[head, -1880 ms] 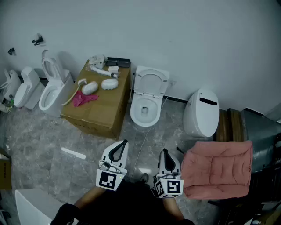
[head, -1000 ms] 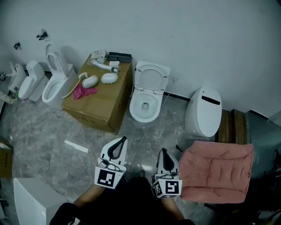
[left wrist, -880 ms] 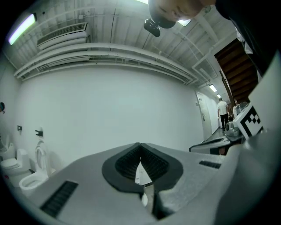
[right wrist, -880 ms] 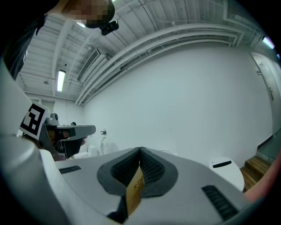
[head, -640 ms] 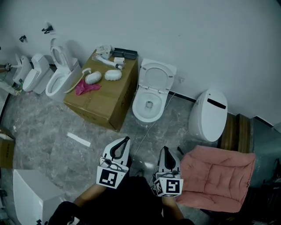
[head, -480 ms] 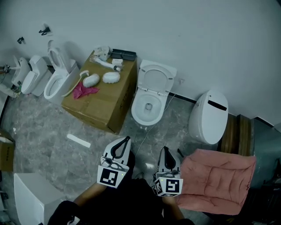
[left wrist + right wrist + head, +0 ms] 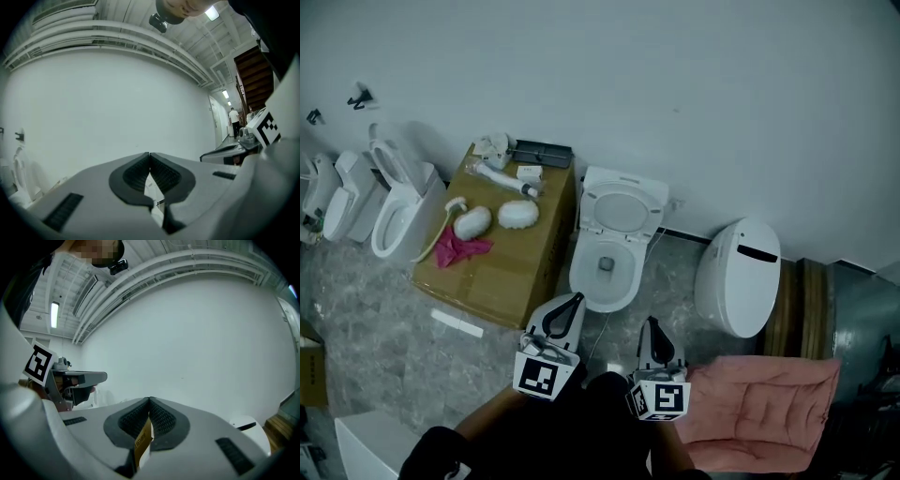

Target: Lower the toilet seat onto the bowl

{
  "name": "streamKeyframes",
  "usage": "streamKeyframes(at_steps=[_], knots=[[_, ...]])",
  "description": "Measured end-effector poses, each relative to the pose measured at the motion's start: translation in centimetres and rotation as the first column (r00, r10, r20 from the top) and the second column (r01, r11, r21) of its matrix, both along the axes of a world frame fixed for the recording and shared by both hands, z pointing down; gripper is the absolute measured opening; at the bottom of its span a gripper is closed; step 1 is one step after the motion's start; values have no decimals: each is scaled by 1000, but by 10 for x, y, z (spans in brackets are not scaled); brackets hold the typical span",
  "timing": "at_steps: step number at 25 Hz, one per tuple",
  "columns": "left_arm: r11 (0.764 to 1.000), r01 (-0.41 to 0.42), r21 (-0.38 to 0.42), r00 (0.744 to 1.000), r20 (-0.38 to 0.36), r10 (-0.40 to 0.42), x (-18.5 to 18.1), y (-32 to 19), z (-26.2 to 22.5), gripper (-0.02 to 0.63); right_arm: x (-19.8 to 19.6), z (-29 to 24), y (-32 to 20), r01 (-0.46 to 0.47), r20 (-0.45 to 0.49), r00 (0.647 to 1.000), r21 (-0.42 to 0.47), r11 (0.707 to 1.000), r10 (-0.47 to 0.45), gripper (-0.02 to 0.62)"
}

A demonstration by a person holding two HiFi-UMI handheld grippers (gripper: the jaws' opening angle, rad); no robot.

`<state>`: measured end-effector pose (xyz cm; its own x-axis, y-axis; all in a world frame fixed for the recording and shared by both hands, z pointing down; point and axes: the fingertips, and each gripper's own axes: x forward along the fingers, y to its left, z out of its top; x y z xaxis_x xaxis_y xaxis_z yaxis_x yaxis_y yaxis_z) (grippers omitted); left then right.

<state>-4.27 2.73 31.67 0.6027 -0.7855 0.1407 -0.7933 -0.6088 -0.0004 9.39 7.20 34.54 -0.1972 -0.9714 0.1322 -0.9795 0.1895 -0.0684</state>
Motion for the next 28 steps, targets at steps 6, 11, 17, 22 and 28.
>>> streamKeyframes(at_steps=[6,11,17,22,28], knots=[[1000,-10,-16,1000,20,11,5,-91,14,9,12,13,-90,7,-21,1000,-53,999,-8,26],[1000,12,8,998,61,-12,18,-160,27,9,34,43,-174,56,-69,996,-114,992,-64,26],[997,63,-50,994,96,-57,37,-223,57,9,66,101,-280,150,-132,974,-236,960,-185,31],[990,88,-114,992,99,-76,58,-265,88,9,92,178,-365,189,-273,913,-378,907,-304,91],[983,94,-159,991,112,-77,76,-299,122,11,119,264,-437,162,-379,845,-494,854,-379,100]])
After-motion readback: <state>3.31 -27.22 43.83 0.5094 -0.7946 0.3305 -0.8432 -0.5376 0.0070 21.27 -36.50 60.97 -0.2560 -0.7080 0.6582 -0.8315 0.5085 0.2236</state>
